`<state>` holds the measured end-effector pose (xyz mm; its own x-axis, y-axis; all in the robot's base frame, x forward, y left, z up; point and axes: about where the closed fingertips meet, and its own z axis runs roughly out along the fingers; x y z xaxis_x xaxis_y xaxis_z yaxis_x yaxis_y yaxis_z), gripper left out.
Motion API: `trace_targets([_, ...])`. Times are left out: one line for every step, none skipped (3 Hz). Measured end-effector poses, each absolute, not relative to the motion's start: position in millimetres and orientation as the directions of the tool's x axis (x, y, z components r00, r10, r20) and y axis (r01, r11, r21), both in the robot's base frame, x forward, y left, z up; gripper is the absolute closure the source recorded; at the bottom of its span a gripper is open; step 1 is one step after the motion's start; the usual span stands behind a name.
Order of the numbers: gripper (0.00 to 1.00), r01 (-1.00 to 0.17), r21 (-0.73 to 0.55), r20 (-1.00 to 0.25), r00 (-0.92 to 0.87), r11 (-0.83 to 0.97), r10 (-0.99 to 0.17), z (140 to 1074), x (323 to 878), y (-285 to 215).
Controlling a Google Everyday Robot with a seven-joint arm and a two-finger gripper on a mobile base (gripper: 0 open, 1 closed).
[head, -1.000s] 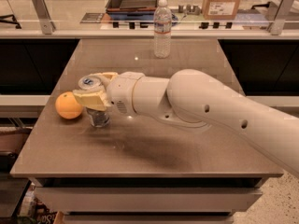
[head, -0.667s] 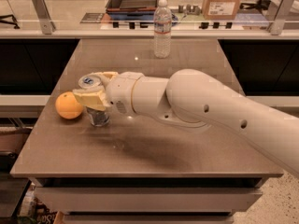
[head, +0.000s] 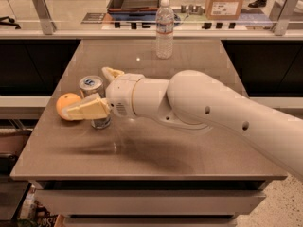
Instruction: Move redbull can near orange
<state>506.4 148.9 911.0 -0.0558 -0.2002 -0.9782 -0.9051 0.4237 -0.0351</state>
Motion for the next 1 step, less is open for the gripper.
trace_targets([0.0,-0.905,-0.035,-0.978,-0.056,0.424,-0.2,911.0,506.3,149.0])
